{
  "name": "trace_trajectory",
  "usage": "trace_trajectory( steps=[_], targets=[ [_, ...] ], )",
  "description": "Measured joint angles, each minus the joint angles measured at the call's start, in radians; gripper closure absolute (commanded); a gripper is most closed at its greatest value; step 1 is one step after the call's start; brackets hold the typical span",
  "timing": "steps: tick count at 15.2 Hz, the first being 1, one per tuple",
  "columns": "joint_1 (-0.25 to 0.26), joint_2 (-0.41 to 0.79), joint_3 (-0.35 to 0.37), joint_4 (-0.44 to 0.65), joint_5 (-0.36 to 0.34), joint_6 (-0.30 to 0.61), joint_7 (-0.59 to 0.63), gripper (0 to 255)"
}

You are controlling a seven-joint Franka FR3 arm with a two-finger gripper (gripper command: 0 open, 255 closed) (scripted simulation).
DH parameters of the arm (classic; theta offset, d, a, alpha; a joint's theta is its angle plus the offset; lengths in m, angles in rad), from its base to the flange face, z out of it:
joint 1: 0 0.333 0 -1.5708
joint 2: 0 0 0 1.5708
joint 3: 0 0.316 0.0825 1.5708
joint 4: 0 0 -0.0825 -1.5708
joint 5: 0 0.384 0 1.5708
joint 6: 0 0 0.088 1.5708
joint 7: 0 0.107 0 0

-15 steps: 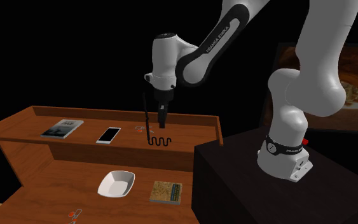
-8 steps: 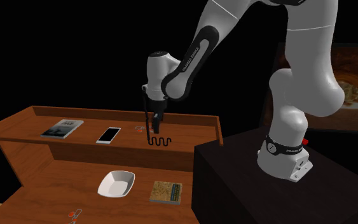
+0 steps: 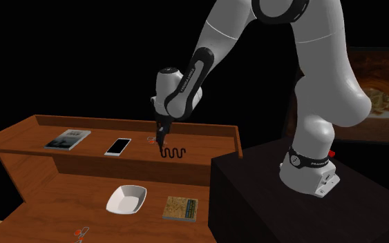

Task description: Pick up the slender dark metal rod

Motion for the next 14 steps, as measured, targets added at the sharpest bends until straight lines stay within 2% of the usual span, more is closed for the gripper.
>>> trace_trajectory(
  steps=[1, 2, 5, 6, 8, 9, 14],
  targets=[
    [-0.007, 0.009, 0.004, -0.004, 0.004, 0.066, -0.005, 0],
    [-0.024, 0.032, 0.016, 0.020, 0.013, 0.096, -0.016, 0],
    [-0.021, 0.084, 0.031, 0.033, 0.021, 0.213, 0.000, 0],
    [-0.016, 0.074, 0.028, 0.007, 0.019, 0.227, 0.003, 255],
    [0.037, 0.086, 0.008, -0.012, 0.017, 0.090, 0.039, 255],
    [0.042, 0.095, 0.008, -0.010, 0.019, 0.049, 0.044, 255],
    [0.045, 0.100, 0.003, -0.009, 0.020, 0.011, 0.048, 255]
  ],
)
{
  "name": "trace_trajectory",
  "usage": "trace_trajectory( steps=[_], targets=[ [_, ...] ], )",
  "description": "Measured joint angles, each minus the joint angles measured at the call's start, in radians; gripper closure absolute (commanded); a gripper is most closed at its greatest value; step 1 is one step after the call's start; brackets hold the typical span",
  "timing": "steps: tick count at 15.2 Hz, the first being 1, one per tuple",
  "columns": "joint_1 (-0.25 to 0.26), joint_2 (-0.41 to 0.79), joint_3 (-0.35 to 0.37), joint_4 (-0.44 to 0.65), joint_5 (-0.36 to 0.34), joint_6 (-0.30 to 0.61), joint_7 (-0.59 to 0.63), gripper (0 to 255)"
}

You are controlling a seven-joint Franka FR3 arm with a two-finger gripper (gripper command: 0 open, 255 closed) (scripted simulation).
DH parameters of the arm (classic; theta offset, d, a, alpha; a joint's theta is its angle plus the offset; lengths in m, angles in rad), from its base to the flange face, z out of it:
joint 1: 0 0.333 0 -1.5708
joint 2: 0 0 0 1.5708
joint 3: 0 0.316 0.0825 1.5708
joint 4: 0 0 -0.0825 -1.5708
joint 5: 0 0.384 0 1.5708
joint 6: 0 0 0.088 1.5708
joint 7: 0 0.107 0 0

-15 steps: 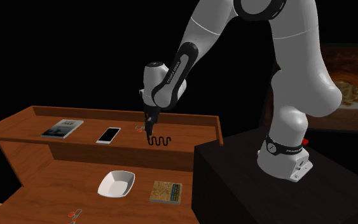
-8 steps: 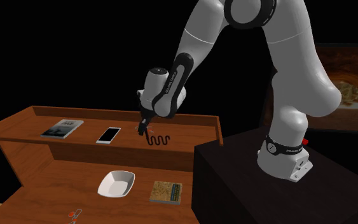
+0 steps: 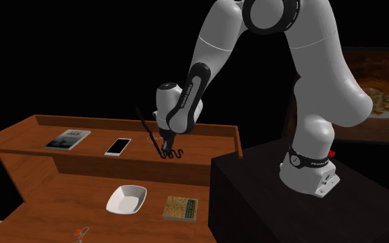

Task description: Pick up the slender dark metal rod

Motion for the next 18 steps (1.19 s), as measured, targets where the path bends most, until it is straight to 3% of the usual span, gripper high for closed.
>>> trace_trajectory(
  steps=[4, 18],
  targets=[
    [-0.052, -0.028, 0.014, 0.010, 0.006, -0.036, -0.054, 255],
    [-0.005, -0.197, -0.048, -0.006, -0.062, -0.186, -0.026, 255]
  ],
)
